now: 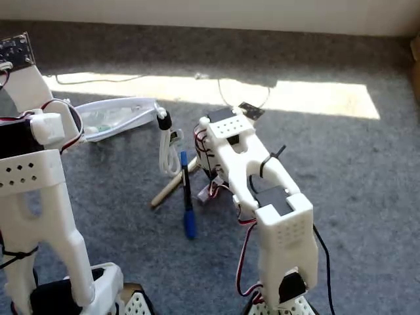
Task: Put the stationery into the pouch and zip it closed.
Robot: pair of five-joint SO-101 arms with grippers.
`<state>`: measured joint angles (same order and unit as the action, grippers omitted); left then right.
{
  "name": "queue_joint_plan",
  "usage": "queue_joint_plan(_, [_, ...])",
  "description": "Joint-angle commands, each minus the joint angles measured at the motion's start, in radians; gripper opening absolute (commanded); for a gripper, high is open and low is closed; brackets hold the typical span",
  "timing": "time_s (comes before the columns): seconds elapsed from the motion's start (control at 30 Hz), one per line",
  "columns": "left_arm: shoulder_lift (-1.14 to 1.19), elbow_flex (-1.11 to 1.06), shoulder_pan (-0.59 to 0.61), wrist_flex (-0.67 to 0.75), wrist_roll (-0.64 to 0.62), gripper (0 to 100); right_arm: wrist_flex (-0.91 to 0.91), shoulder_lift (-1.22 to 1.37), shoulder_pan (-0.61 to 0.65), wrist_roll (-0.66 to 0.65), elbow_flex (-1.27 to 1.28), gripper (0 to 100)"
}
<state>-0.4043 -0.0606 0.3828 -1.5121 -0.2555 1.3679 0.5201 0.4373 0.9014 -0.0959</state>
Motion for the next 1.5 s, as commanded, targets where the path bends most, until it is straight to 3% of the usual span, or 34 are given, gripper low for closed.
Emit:
queue_joint_plan(0.0, [0.001, -0.004, 0.012, 0.014, 0.006, 1, 0.01, -0.016, -0.024, 0.003, -0.031, 5.3])
queue_joint_plan(0.27, [-0.002, -0.002, 0.005, 0.014, 0.005, 1, 0.012, -0.019, -0.024, -0.098, -0.031, 5.2])
queue_joint_plan(0.93, [-0.002, 0.008, -0.114, 0.014, 0.002, 1, 0.067, -0.302, -0.024, -0.104, -0.021, 5.2])
queue_joint_plan(1.17, [-0.002, 0.039, -0.16, 0.012, 0.0, 1, 0.111, -0.421, -0.024, -0.284, -0.021, 5.2])
queue_joint_plan(1.47, [0.005, 0.047, -0.162, 0.011, 0.0, 1, 0.111, -0.542, -0.022, -0.301, -0.021, 5.2])
